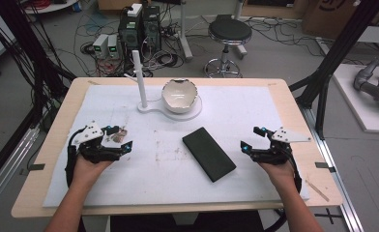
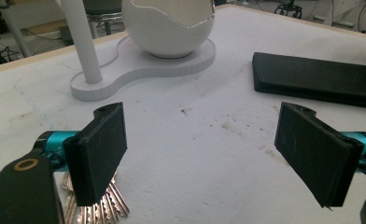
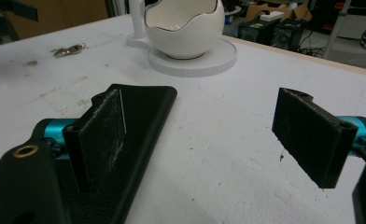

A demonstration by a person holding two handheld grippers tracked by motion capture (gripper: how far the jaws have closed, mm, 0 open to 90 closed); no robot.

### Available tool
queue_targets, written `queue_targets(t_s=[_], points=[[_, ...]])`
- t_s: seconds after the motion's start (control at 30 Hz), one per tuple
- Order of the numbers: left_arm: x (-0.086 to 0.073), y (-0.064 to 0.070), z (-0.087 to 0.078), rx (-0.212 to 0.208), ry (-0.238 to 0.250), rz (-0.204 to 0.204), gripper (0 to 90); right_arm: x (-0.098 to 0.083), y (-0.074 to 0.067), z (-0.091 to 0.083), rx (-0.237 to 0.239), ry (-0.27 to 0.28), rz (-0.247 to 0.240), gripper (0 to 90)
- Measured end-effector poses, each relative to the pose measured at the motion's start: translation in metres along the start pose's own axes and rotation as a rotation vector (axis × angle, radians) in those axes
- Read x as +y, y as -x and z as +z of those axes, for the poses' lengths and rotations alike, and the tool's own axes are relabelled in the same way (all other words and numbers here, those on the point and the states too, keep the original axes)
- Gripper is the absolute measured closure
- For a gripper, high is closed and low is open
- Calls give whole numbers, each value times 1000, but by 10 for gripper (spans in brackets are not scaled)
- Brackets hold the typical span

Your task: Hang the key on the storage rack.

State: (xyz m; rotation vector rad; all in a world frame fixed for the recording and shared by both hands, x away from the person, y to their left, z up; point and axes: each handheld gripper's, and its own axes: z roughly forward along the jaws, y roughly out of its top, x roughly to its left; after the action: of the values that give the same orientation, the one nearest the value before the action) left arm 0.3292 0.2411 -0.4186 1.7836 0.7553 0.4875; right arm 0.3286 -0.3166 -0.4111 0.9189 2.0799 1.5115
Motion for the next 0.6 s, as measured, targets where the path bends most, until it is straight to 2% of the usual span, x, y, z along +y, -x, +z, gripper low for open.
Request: queue_targets(t_s=[0.07,0.13,0.23,0.3,0.33,0.4,0.5,0.6], points=[[0,0,0,6,0,0,168,0,1,2,10,4,12,175],[1,-2,-1,26,7,-9,168,-1,3,3,43,16,46,175],[1,-5,0,45,1,-10,169,-1,4,1,52,24,65,175],[-1,-8,4,101,-31,-12,169,-1,2,-1,54,18,53,175],[-1,-8,4,101,-31,-12,169,0,1,-3,51,22,40,175],[-1,-13,7,130,-47,-19,170,-1,-1,-5,48,22,50,175],[0,-18,10,143,-55,-13,172,-1,-3,-6,34,17,45,175],[0,-24,16,150,-60,-30,188,-1,-3,-6,38,11,44,175]])
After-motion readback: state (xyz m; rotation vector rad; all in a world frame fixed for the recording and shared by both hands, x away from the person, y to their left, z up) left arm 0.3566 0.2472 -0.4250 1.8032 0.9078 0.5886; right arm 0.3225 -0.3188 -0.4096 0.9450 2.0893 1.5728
